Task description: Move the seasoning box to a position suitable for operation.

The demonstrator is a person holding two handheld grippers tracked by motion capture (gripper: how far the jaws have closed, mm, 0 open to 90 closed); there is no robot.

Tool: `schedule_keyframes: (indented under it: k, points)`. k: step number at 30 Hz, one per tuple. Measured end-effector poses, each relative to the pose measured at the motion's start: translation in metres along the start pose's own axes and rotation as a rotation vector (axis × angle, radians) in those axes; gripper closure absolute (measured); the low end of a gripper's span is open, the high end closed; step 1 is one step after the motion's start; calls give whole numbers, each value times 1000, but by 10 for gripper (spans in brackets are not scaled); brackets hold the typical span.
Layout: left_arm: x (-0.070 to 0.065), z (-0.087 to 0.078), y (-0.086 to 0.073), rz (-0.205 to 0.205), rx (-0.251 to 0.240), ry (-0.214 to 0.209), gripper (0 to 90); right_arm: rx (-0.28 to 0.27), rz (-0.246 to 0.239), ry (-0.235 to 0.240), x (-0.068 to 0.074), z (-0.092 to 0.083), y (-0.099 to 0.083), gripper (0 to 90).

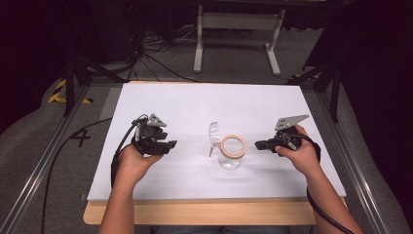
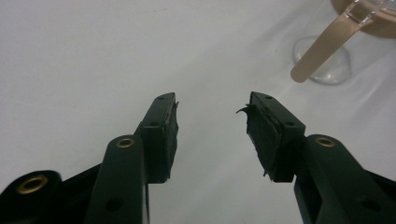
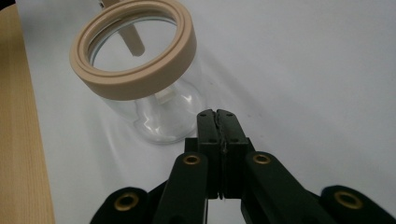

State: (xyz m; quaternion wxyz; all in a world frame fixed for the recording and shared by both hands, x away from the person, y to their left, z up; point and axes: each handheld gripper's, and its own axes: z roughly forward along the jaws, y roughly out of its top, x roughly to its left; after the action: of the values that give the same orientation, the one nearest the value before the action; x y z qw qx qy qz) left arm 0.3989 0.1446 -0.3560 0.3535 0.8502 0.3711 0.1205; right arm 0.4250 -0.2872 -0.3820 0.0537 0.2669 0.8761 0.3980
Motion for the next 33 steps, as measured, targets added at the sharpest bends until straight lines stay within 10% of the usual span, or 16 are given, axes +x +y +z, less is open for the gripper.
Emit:
schedule_keyframes:
  k: [22, 33]
  points:
    - [-22, -15, 9, 25, -194, -50, 530, -59, -51, -15, 7, 8, 6, 900]
    - [-23, -17, 3, 14, -154, -40, 527, -31, -47, 3, -1, 35, 5, 900]
